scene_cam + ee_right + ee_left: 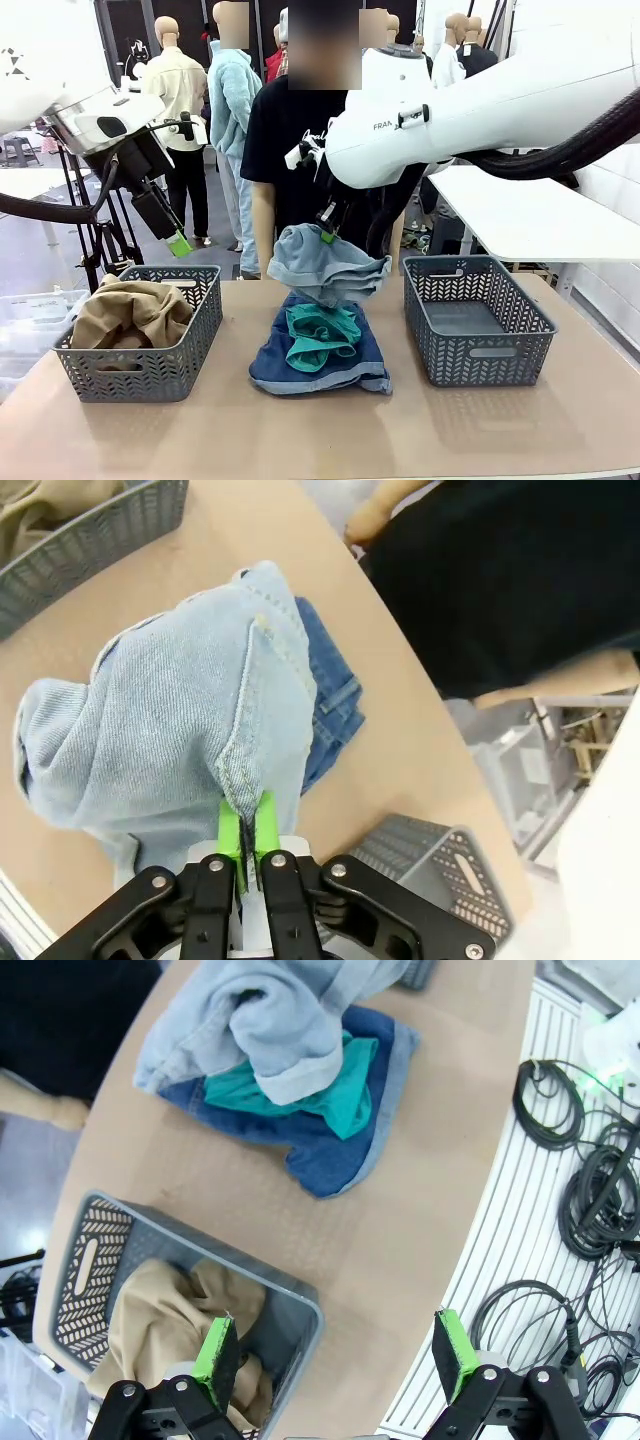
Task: Sort the tops and bottoms.
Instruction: Lift clothes from the center of the table with your right hand, then sort the clothes according to human instructions.
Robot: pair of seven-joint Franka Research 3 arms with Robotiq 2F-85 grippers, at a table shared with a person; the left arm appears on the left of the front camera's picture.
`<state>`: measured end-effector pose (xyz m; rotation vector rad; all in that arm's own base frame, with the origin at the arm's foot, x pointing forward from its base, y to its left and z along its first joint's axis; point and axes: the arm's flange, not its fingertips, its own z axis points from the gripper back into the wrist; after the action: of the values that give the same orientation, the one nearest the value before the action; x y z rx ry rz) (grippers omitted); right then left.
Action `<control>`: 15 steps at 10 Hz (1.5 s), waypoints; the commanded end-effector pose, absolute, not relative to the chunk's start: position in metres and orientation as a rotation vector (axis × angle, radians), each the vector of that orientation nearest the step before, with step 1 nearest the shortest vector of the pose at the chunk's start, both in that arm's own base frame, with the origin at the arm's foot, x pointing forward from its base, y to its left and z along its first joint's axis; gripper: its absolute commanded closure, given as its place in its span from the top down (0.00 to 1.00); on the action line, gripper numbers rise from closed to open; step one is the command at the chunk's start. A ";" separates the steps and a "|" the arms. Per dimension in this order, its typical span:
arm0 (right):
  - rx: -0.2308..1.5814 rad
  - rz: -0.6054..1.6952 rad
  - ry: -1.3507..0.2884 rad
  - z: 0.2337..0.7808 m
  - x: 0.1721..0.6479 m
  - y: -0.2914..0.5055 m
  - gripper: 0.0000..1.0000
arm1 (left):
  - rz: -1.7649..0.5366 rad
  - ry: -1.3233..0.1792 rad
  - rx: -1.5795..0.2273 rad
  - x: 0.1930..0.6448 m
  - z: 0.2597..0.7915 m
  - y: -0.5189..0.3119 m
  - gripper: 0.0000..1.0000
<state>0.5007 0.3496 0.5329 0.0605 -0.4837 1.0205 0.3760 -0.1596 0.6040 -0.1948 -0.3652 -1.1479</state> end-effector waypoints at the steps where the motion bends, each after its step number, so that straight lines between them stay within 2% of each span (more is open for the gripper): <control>1: 0.079 1.021 -0.474 0.537 0.508 0.350 0.00 | -1.150 -0.354 -0.186 0.375 0.606 -0.158 1.00; 2: 0.061 1.021 -0.484 0.533 0.501 0.350 0.00 | -1.150 -0.354 -0.186 0.375 0.606 -0.158 1.00; 6: -0.105 0.976 -0.580 0.589 0.471 0.341 0.00 | -1.150 -0.354 -0.186 0.375 0.606 -0.158 1.00; 8: -0.048 1.014 -0.567 0.584 0.481 0.344 0.00 | -1.150 -0.354 -0.186 0.375 0.606 -0.158 1.00; 15: -0.048 1.014 -0.567 0.584 0.481 0.344 0.00 | -1.150 -0.354 -0.186 0.375 0.606 -0.158 1.00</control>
<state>0.4820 0.3456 0.5785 -0.0602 -0.5444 1.0156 0.3760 -0.1596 0.6039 -0.1949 -0.3651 -1.1477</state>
